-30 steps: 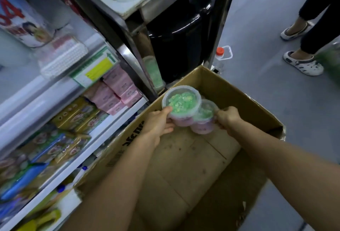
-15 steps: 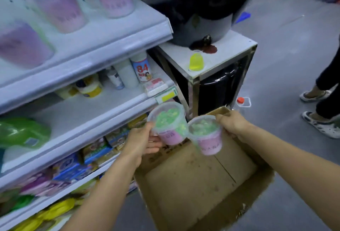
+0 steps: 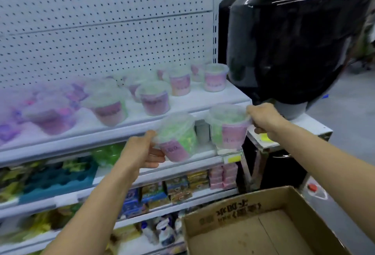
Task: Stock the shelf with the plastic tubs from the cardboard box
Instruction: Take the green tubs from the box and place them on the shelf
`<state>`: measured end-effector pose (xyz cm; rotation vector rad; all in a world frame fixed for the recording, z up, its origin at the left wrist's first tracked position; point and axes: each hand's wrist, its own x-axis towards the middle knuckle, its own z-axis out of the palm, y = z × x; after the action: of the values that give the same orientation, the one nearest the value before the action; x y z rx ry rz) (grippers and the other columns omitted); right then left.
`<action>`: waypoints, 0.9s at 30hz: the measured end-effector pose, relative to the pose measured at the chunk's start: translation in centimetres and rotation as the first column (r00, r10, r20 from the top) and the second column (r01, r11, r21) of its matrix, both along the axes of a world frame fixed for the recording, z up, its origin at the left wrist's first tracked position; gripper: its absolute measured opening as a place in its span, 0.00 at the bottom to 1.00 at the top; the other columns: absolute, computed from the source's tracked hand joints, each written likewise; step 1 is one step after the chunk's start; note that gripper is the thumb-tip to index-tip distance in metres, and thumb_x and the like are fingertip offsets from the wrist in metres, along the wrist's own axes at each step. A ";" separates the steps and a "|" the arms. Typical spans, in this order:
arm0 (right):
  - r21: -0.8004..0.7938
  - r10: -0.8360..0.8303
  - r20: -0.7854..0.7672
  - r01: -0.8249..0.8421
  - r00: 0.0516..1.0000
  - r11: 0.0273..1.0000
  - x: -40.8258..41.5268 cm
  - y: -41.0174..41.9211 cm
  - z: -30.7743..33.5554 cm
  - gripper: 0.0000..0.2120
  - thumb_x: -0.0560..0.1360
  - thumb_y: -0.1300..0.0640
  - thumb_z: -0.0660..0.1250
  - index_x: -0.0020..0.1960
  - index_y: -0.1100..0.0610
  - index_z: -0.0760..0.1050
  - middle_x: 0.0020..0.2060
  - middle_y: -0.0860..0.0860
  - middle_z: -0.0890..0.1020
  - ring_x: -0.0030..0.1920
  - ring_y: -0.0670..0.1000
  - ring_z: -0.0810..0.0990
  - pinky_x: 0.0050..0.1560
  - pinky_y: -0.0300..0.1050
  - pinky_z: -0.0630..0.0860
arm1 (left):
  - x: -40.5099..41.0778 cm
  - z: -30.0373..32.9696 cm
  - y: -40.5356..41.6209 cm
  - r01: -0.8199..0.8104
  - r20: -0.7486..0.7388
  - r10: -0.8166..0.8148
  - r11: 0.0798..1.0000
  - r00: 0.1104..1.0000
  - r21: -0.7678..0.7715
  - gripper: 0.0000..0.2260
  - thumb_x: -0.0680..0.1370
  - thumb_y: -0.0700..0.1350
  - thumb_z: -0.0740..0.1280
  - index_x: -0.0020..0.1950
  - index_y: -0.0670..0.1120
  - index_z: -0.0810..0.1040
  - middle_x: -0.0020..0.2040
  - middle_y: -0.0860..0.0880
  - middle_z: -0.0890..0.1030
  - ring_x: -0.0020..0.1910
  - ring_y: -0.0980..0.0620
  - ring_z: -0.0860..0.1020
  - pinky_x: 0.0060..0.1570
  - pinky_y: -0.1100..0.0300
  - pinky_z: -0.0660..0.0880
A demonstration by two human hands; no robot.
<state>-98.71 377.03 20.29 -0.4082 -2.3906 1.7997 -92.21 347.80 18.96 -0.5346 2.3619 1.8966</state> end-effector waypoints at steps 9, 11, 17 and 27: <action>-0.336 0.044 -0.028 -0.051 0.999 0.941 -7.5 -7.3 5.7 0.09 0.77 0.65 0.58 0.57 0.61 0.70 0.30 0.52 0.67 0.27 0.47 0.64 0.28 0.47 0.81 | -0.7 2.9 -2.5 -0.073 -0.091 0.077 0.996 0.993 0.048 0.16 0.79 0.51 0.61 0.44 0.38 0.78 0.38 0.37 0.83 0.35 0.41 0.83 0.36 0.55 0.78; -0.329 0.063 -0.010 -0.063 0.998 0.942 -8.9 -8.5 5.7 0.11 0.77 0.66 0.58 0.58 0.60 0.71 0.31 0.52 0.67 0.27 0.48 0.65 0.24 0.46 0.79 | -0.9 3.3 -2.7 -0.080 -0.100 0.085 0.995 0.991 0.053 0.16 0.79 0.50 0.60 0.46 0.39 0.78 0.40 0.37 0.83 0.35 0.39 0.83 0.34 0.55 0.79; -0.290 0.088 0.032 -0.075 0.996 0.954 -12.5 -9.8 4.3 0.18 0.75 0.68 0.57 0.64 0.59 0.69 0.35 0.51 0.69 0.30 0.49 0.67 0.25 0.47 0.79 | -1.8 3.5 -3.4 -0.073 -0.091 0.077 0.996 0.993 0.047 0.17 0.79 0.51 0.60 0.54 0.38 0.78 0.48 0.37 0.83 0.39 0.37 0.84 0.41 0.50 0.81; 0.526 0.426 -0.376 -0.189 0.823 0.829 -8.8 -8.8 4.7 0.27 0.72 0.36 0.60 0.67 0.49 0.71 0.62 0.50 0.75 0.62 0.51 0.72 0.64 0.58 0.69 | -3.2 4.2 -1.8 -0.034 -0.076 0.037 0.998 0.996 0.046 0.19 0.78 0.53 0.62 0.57 0.37 0.76 0.49 0.40 0.82 0.37 0.38 0.84 0.42 0.47 0.81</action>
<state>-107.47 368.26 25.03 0.4748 -2.4813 1.1370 -95.39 345.97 23.12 -0.5124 2.3655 2.0157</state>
